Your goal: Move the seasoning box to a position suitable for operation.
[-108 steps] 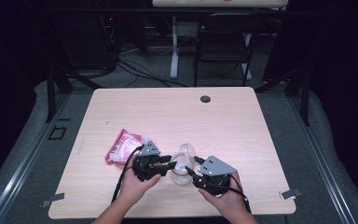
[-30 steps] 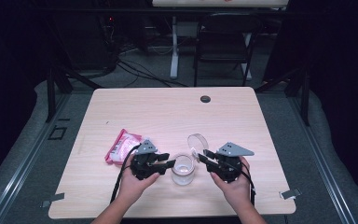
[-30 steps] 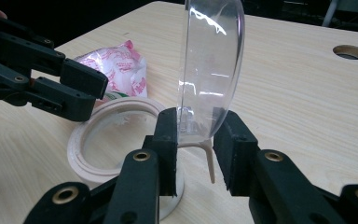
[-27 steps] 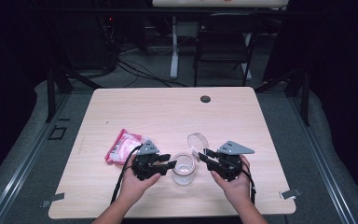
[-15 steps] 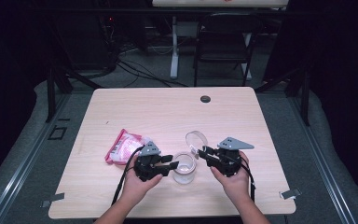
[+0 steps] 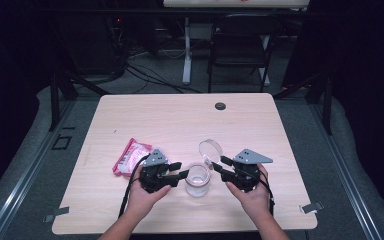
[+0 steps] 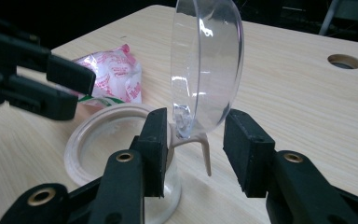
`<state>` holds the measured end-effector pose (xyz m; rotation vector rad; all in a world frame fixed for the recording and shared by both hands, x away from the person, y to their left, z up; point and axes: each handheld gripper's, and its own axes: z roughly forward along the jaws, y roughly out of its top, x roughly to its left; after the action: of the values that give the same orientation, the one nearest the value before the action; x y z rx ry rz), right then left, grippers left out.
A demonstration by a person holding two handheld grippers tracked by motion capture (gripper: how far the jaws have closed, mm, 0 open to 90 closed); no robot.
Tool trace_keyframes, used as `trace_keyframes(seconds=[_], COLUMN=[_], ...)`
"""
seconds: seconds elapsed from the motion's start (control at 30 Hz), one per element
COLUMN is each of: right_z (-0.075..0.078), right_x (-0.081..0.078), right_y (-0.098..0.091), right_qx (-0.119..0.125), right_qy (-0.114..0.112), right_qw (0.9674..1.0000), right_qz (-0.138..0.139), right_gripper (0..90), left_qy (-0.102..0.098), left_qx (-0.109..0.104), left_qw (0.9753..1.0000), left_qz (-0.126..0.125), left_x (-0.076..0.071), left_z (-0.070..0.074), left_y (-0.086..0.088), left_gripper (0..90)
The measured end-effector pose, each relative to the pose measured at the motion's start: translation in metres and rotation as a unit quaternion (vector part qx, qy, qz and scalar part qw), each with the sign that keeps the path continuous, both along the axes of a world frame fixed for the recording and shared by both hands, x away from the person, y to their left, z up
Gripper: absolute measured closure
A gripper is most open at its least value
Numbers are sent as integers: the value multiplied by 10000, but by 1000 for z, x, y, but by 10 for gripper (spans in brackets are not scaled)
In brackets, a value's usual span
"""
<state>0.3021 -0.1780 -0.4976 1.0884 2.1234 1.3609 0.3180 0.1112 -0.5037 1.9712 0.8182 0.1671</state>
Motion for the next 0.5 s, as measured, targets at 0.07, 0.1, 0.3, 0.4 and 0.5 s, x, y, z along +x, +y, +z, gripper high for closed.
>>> trace_keyframes(seconds=[0.07, 0.1, 0.3, 0.4, 0.5], right_z=[1, 1, 4, 5, 3], right_x=[-4, -6, -12, -12, -13], right_y=[-1, -2, -11, -14, -16], right_qx=[-35, -50, 126, 195, 179], right_qy=[-47, -73, -55, -55, -117], right_qw=[10000, 10000, 9998, 9997, 9997], right_qz=[25, 40, 122, 138, 79], right_gripper=[579, 579, 547, 529, 515], left_qy=[-71, -72, -183, -346, -383], left_qx=[93, 109, 157, 315, 316], left_qw=[9999, 9999, 9996, 9985, 9976], left_qz=[27, 63, 120, 266, 477], left_x=[0, 0, -1, -2, -2], left_z=[1, 1, 9, 13, 14], left_y=[4, 6, 18, 27, 38], left_gripper=[557, 555, 542, 514, 483])
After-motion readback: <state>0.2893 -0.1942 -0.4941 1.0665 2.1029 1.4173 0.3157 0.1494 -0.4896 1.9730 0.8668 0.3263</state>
